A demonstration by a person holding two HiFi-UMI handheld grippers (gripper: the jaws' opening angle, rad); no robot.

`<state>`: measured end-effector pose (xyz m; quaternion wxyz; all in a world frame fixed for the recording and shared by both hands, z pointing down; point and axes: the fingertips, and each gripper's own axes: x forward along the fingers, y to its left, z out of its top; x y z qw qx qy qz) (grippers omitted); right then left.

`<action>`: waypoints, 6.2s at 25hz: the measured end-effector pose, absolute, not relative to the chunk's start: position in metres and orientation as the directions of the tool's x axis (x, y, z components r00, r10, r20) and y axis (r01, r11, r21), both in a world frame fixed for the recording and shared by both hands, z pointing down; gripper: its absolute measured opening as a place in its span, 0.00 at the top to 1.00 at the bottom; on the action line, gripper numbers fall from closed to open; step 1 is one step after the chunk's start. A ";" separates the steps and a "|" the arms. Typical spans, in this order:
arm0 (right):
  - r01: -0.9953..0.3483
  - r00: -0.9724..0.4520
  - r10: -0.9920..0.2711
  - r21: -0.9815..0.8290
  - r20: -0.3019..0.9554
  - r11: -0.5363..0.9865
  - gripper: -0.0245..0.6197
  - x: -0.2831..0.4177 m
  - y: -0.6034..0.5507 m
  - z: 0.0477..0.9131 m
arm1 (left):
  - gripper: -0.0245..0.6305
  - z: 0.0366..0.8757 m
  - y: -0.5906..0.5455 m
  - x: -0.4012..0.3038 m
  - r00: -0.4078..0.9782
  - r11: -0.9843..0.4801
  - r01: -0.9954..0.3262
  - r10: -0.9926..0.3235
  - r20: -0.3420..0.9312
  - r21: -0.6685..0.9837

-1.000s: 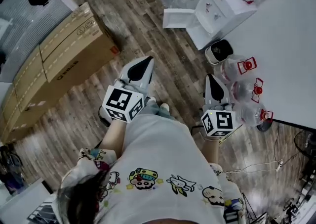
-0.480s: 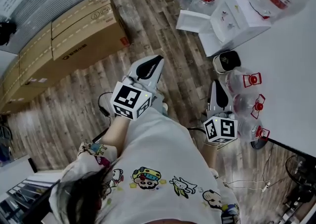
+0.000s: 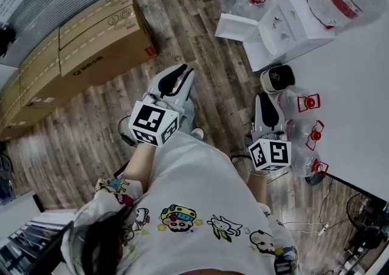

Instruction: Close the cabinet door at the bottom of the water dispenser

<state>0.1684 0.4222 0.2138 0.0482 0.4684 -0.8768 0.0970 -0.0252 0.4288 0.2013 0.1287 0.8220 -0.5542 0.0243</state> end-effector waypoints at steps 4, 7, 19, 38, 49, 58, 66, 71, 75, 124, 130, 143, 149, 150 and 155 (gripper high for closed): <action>-0.816 -0.578 -0.795 -0.141 0.184 0.561 0.85 0.148 0.387 0.220 | 0.85 0.209 0.397 -0.040 0.393 -0.358 -0.913 -0.901 0.185 0.198; -0.816 -0.578 -0.795 -0.145 0.187 0.559 0.84 0.128 0.352 0.221 | 0.83 0.212 0.364 -0.058 0.398 -0.362 -0.911 -0.898 0.188 0.198; -0.835 -0.551 -0.813 -0.138 0.191 0.533 0.81 0.044 0.216 0.212 | 0.78 0.199 0.216 -0.140 0.442 -0.415 -0.894 -0.878 0.183 0.172; -0.870 -0.491 -0.835 -0.189 0.249 0.455 0.69 -0.010 0.130 0.243 | 0.70 0.232 0.133 -0.196 0.501 -0.464 -0.864 -0.831 0.243 0.196; -0.887 -0.455 -0.845 -0.227 0.281 0.403 0.64 -0.003 0.032 0.264 | 0.69 0.244 0.028 -0.188 0.543 -0.506 -0.839 -0.797 0.263 0.199; -0.919 -0.370 -0.887 -0.246 0.275 0.307 0.63 0.027 -0.059 0.255 | 0.69 0.231 -0.079 -0.152 0.620 -0.590 -0.785 -0.742 0.256 0.188; -0.940 -0.302 -0.911 -0.248 0.281 0.235 0.61 0.048 -0.102 0.254 | 0.69 0.232 -0.136 -0.119 0.683 -0.657 -0.729 -0.686 0.248 0.189; -0.947 -0.261 -0.917 -0.263 0.301 0.183 0.60 0.055 -0.117 0.260 | 0.69 0.239 -0.157 -0.104 0.722 -0.696 -0.690 -0.639 0.266 0.200; -0.951 -0.226 -0.920 -0.279 0.320 0.137 0.59 0.055 -0.124 0.266 | 0.69 0.243 -0.169 -0.096 0.754 -0.729 -0.652 -0.596 0.277 0.206; -0.856 -0.114 -0.722 -0.436 0.682 -0.277 0.44 0.031 -0.187 0.668 | 0.69 0.596 -0.213 -0.099 0.741 -0.724 -0.608 -0.368 0.562 0.326; -0.842 -0.091 -0.669 -0.416 0.737 -0.344 0.39 0.030 -0.189 0.721 | 0.69 0.635 -0.219 -0.102 0.714 -0.688 -0.644 -0.382 0.587 0.336; -0.795 -0.062 -0.537 -0.367 0.841 -0.484 0.35 0.027 -0.191 0.806 | 0.69 0.687 -0.211 -0.110 0.689 -0.642 -0.673 -0.364 0.627 0.366; -0.734 -0.045 -0.494 -0.364 0.868 -0.573 0.35 0.030 -0.195 0.830 | 0.69 0.703 -0.211 -0.117 0.678 -0.629 -0.682 -0.352 0.645 0.373; -0.725 -0.039 -0.489 -0.361 0.872 -0.586 0.35 0.031 -0.195 0.832 | 0.69 0.705 -0.211 -0.117 0.677 -0.627 -0.683 -0.349 0.648 0.376; -0.726 -0.021 -0.458 -0.328 0.889 -0.605 0.36 0.032 -0.198 0.839 | 0.69 0.711 -0.212 -0.114 0.675 -0.612 -0.688 -0.345 0.652 0.389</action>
